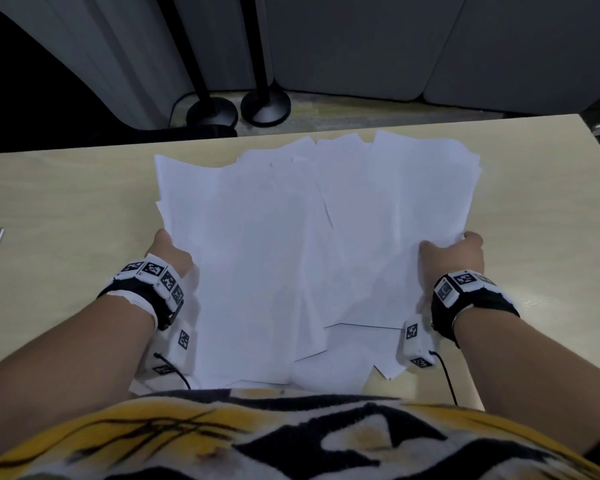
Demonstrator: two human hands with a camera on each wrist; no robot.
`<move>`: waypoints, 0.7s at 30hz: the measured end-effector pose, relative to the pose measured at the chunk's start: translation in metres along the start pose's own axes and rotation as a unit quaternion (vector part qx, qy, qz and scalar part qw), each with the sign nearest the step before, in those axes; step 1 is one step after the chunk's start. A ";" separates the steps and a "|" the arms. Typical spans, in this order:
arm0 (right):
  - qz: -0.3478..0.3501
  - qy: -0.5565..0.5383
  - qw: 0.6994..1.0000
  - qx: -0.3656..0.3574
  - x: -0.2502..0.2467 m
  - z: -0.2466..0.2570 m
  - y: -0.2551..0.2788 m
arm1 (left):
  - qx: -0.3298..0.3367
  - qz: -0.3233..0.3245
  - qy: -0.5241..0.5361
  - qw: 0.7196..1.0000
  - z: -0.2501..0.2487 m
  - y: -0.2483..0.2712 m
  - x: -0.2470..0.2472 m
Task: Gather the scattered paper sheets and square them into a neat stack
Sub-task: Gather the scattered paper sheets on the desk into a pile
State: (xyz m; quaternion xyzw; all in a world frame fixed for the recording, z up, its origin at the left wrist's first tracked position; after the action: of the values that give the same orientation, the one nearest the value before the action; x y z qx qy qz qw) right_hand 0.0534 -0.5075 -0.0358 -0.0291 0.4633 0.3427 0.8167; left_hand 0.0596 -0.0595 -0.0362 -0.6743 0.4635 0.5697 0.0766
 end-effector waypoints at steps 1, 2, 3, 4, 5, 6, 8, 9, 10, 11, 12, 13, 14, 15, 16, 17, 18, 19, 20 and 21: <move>0.022 -0.008 1.000 -0.007 -0.001 0.004 0.002 | 0.001 -0.001 0.002 1.000 0.005 -0.003 -0.003; 0.029 -0.004 1.000 -0.005 -0.001 0.006 0.003 | 0.003 -0.002 0.002 1.000 0.010 -0.006 -0.006; 0.039 0.002 0.999 -0.010 0.001 0.005 0.000 | 0.006 -0.002 0.002 1.000 0.014 -0.007 -0.008; 0.044 0.011 0.999 -0.005 0.000 0.008 0.002 | 0.008 -0.004 0.000 1.000 0.018 -0.008 -0.010; 0.059 0.025 0.998 -0.005 0.002 0.010 0.001 | 0.010 -0.006 -0.004 1.000 0.021 -0.009 -0.011; 0.080 0.042 0.996 -0.004 0.003 0.013 0.004 | 0.011 -0.007 -0.003 1.000 0.024 -0.009 -0.012; 0.121 0.082 0.989 -0.027 0.007 0.019 0.008 | 0.010 -0.004 0.007 1.000 0.027 -0.011 -0.012; 0.136 0.102 0.984 -0.047 0.012 0.022 0.009 | 0.004 -0.001 0.014 1.000 0.028 -0.012 -0.013; 0.149 0.115 0.980 -0.069 0.015 0.026 0.012 | -0.004 0.002 0.021 1.000 0.027 -0.011 -0.014; 0.160 0.127 0.974 -0.096 0.021 0.028 0.013 | -0.013 0.007 0.030 0.999 0.026 -0.010 -0.015; 0.169 0.136 0.969 -0.122 0.025 0.031 0.017 | -0.020 0.014 0.041 0.999 0.025 -0.008 -0.015; 0.180 0.147 0.962 -0.143 0.028 0.033 0.021 | -0.023 0.020 0.050 0.998 0.025 -0.006 -0.015; 0.196 0.150 0.957 -0.154 0.030 0.034 0.023 | -0.022 0.022 0.055 0.998 0.023 -0.005 -0.015; 0.216 0.147 0.953 -0.154 0.033 0.033 0.023 | -0.019 0.022 0.057 0.998 0.022 -0.005 -0.015; 0.238 0.143 0.950 -0.145 0.034 0.032 0.023 | -0.017 0.024 0.060 0.998 0.021 -0.004 -0.016; 0.257 0.143 0.946 -0.135 0.034 0.031 0.023 | -0.015 0.030 0.061 0.998 0.022 -0.006 -0.017; 0.274 0.148 0.942 -0.125 0.032 0.031 0.023 | -0.014 0.034 0.060 0.998 0.022 -0.006 -0.019; 0.287 0.155 0.939 -0.114 0.032 0.029 0.023 | -0.014 0.032 0.057 0.998 0.024 -0.008 -0.021; 0.299 0.159 0.935 -0.105 0.031 0.029 0.024 | -0.015 0.029 0.050 0.998 0.025 -0.009 -0.023; 0.305 0.165 0.933 -0.100 0.031 0.028 0.025 | -0.015 0.026 0.043 0.999 0.027 -0.010 -0.024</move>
State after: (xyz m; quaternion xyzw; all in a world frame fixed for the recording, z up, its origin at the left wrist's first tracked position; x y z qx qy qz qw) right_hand 0.0703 -0.4618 -0.0374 -0.0239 0.5413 0.6101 0.5780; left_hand 0.0499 -0.0244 -0.0292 -0.6866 0.4752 0.5493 0.0315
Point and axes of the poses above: each hand's wrist, its own y-axis away from the middle knuckle, its own x-axis out of the palm, z = x × y, the point moved 3 cm from there along -y, towards the middle knuckle, and after that the axes turned 3 degrees about -z, right-handed, at the moved point
